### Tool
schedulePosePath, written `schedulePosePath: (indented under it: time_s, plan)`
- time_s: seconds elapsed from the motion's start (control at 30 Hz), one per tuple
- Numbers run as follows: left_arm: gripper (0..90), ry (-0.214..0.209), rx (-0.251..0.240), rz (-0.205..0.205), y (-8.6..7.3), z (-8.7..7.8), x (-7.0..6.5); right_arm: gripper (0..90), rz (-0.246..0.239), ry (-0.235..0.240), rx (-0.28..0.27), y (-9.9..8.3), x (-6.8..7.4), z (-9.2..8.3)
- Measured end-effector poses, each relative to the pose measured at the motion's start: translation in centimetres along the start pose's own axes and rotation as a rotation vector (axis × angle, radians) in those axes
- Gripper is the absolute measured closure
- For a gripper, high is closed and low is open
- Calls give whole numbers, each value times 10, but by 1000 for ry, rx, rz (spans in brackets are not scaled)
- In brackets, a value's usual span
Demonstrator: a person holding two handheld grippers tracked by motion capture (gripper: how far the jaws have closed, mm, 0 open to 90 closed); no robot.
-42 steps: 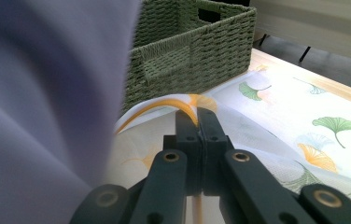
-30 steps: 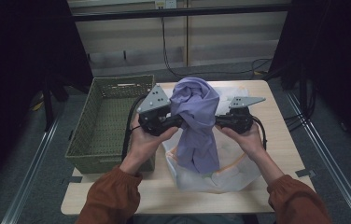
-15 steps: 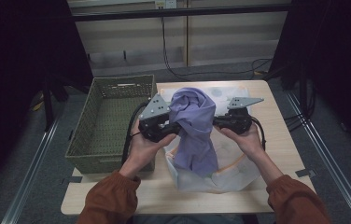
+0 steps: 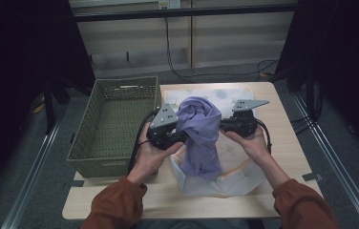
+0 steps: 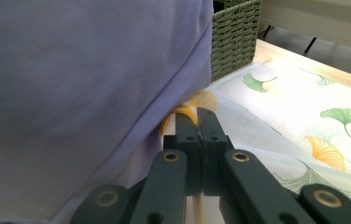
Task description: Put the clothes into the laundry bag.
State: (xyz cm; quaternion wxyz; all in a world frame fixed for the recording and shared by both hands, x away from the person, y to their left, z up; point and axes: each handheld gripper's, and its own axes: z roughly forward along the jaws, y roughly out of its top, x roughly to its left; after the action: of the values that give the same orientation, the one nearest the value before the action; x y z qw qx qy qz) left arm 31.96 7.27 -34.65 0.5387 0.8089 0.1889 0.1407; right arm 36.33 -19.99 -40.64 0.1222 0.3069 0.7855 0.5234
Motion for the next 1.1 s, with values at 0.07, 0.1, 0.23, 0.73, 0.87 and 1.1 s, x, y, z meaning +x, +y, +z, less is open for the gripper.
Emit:
schedulePosePath:
  time_s: [0.07,0.1,0.23,0.73,0.87,1.1]
  plan:
    - [742,-5,12,-7,-4,3,-1,898,-2,-1,4,0,0,0]
    - [743,-8,19,-5,-6,5,-1,897,-2,-1,5,0,1,0]
    - [743,-13,47,-2,-11,9,-3,898,-3,-3,4,0,0,0]
    - [742,-71,154,35,-39,32,-17,897,-12,-1,11,0,2,1]
    - [742,-80,179,42,-44,37,-18,897,-15,-1,10,1,2,1]
    - [742,-80,233,45,-58,51,-20,897,-15,-1,14,0,2,1]
